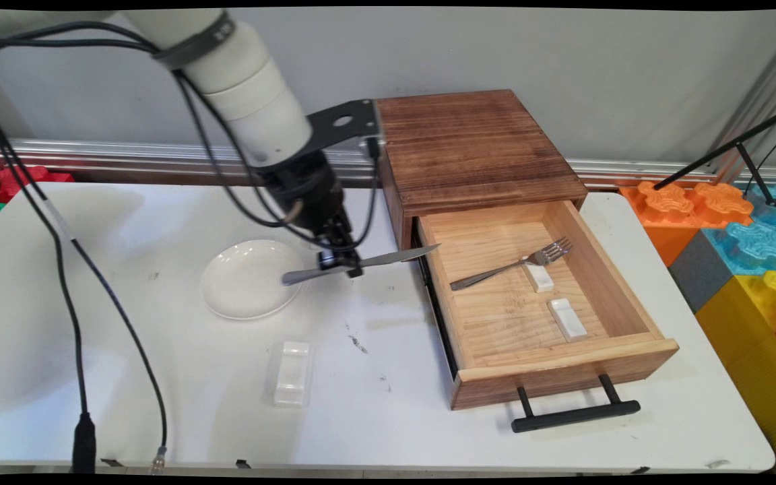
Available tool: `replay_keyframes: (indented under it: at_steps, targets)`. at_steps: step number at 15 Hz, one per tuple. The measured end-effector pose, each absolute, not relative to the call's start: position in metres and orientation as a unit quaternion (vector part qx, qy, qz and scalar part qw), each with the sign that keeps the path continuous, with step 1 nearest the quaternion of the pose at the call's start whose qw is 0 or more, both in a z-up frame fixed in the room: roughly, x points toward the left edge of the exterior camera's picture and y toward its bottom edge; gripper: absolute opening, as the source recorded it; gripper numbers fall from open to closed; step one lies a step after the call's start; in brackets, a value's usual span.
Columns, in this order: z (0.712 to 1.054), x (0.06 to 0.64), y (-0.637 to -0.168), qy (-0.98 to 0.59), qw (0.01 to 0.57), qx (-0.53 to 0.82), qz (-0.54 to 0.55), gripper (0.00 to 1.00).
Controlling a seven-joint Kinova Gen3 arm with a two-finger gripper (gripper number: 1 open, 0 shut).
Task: Place the picked object into the drawer
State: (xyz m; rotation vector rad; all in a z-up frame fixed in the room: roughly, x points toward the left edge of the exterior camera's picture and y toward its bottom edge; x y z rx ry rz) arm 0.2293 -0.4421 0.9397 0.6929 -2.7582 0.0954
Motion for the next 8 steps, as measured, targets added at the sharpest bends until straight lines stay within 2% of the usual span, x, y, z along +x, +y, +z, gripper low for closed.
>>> replay_keyframes:
  at_steps: [8]
  targets:
    - [0.934,0.163,-0.470,-0.955,0.171,0.237,0.055,0.00]
